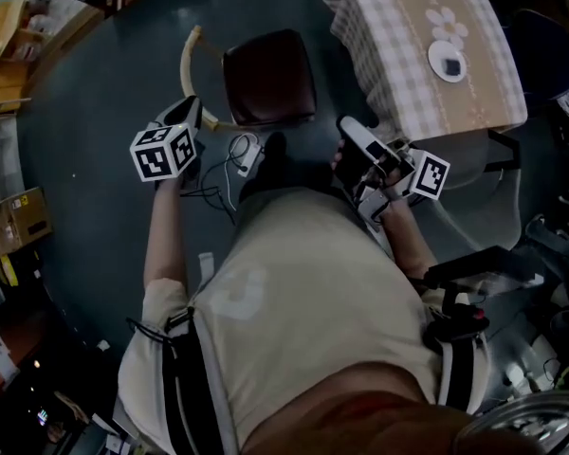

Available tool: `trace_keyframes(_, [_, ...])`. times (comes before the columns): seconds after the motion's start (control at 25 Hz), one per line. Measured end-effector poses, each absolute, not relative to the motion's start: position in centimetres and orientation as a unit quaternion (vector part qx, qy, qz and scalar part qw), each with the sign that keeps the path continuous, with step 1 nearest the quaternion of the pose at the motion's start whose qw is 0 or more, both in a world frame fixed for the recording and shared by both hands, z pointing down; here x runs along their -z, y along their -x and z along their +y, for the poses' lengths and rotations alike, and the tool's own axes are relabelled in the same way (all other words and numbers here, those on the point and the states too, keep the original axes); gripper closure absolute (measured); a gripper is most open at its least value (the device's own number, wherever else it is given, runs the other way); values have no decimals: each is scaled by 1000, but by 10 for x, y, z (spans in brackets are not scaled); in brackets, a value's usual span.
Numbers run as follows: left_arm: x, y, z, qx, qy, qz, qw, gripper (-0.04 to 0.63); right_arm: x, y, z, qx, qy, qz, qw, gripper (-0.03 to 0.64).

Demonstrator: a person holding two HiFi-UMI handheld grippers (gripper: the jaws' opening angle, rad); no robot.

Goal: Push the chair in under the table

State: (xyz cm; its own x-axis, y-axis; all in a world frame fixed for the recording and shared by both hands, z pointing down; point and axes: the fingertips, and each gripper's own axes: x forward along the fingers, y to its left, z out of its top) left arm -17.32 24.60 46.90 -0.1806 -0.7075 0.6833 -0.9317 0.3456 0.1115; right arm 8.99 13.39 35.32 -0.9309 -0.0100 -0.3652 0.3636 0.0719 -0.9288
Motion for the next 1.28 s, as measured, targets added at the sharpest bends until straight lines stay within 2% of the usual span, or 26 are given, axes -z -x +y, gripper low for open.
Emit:
trace_keyframes(0.12, [-491, 196, 250, -178, -542, -743, 349, 579, -355, -75, 133, 681, -109, 707, 155, 604])
trace_keyframes(0.16, [-499, 205, 251, -176, -541, -739, 361, 516, -355, -67, 134, 682, -104, 708, 153, 604])
trace_keyframes(0.2, [-510, 213, 253, -173, -541, -731, 377, 425, -355, -58, 135, 682, -99, 710, 147, 604])
trace_keyframes(0.52, [-617, 283, 284, -171, -493, -682, 512, 265, -352, 18, 137, 663, -66, 738, 104, 604])
trace_keyframes(0.8, [-683, 322, 283, -124, -462, -655, 585, 262, -362, 72, 139, 658, -28, 750, 65, 604])
trace_keyframes(1.08, [-718, 326, 280, -127, -438, -643, 616, 262, -369, 74, 135, 628, 26, 777, 43, 604])
trace_keyframes(1.28, [-733, 322, 264, -118, -439, -622, 637, 264, -378, 75, 133, 637, 51, 767, 53, 604])
